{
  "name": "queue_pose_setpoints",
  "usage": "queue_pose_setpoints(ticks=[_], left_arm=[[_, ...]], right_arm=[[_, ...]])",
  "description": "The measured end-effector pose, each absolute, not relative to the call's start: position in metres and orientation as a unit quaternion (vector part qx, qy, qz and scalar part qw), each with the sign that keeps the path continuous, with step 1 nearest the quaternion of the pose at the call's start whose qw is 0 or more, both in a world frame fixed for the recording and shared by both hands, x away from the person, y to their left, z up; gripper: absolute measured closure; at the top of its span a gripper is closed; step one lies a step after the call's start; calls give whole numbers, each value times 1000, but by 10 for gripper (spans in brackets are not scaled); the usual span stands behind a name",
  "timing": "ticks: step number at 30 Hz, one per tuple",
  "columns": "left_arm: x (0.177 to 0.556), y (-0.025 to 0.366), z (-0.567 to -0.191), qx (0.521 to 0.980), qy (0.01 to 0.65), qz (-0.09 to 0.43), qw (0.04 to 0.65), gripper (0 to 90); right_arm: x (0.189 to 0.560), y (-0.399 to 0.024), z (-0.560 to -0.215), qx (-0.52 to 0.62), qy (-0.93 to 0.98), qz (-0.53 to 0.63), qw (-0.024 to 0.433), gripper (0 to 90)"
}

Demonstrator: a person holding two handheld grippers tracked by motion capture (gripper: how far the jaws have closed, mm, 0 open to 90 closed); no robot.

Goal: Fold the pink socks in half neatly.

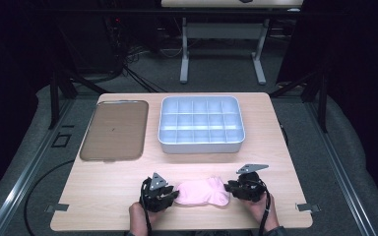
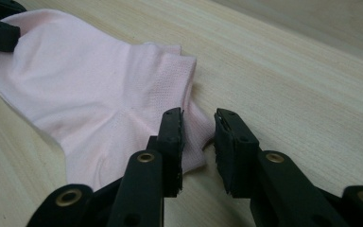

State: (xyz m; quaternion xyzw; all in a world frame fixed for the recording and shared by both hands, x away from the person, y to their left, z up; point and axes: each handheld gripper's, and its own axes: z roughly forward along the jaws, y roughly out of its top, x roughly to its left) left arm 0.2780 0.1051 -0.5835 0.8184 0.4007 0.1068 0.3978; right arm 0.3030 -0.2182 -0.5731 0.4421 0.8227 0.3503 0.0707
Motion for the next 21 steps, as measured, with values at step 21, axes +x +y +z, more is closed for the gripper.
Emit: queue_pose_setpoints(ticks=[21], left_arm=[[276, 109, -590, 804, 401, 94, 428, 844]], right_arm=[[298, -220, -570, 451, 814, 360, 68, 879]])
